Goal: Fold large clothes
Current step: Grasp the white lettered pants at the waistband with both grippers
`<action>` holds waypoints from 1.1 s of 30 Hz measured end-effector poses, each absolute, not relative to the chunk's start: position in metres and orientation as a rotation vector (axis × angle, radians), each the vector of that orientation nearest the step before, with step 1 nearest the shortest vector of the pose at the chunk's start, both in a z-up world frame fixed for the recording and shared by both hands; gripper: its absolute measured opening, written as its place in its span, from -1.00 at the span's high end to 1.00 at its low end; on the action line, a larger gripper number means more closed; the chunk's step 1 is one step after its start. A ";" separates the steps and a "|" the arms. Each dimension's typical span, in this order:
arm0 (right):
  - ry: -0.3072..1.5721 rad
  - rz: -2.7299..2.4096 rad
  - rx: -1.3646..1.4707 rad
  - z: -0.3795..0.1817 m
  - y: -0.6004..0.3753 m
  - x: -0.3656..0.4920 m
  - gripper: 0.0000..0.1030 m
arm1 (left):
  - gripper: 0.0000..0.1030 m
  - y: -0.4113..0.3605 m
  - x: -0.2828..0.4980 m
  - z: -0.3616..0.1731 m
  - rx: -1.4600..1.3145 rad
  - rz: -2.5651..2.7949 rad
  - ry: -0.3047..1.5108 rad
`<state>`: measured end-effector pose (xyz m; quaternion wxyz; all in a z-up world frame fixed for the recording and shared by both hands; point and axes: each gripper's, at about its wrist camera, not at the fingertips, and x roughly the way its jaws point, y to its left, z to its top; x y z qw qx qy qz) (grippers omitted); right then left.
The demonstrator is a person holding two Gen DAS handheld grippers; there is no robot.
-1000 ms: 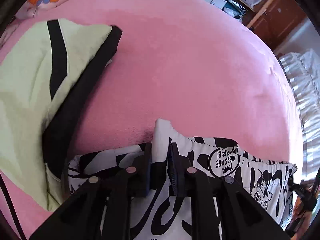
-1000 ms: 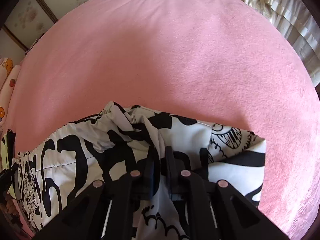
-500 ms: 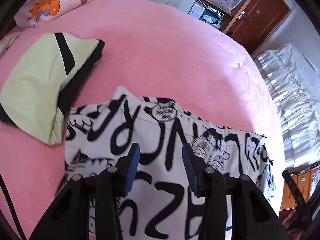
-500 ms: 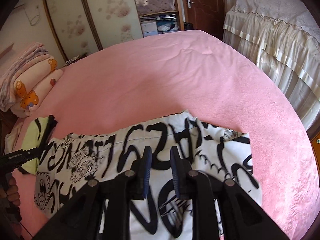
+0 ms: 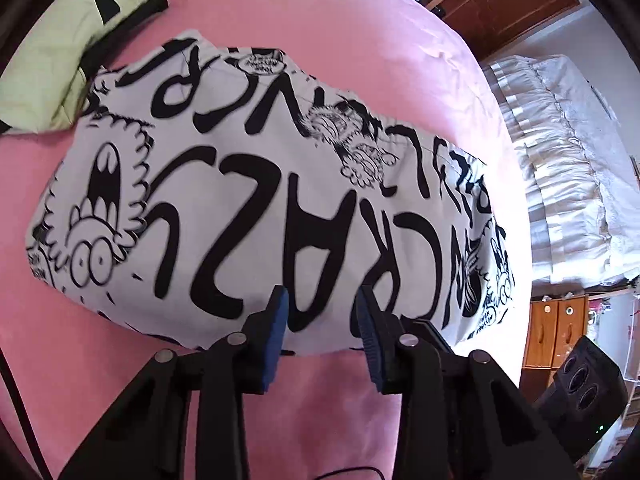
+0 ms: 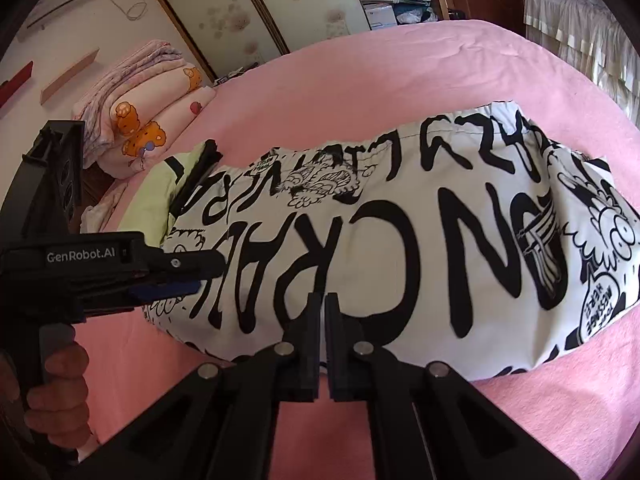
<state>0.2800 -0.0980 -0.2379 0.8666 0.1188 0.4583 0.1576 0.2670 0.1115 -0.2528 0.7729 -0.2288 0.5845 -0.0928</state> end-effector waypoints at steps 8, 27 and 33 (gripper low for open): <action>0.939 0.374 0.231 -0.239 -0.087 0.284 0.97 | 0.76 0.081 0.270 -0.279 -0.482 -0.176 1.337; 1.131 0.408 0.292 -0.313 -0.127 0.327 1.00 | 0.92 0.072 0.277 -0.335 -0.570 0.082 1.373; 1.108 0.422 0.217 -0.307 -0.143 0.324 1.00 | 0.96 0.081 0.279 -0.338 -0.606 0.137 1.372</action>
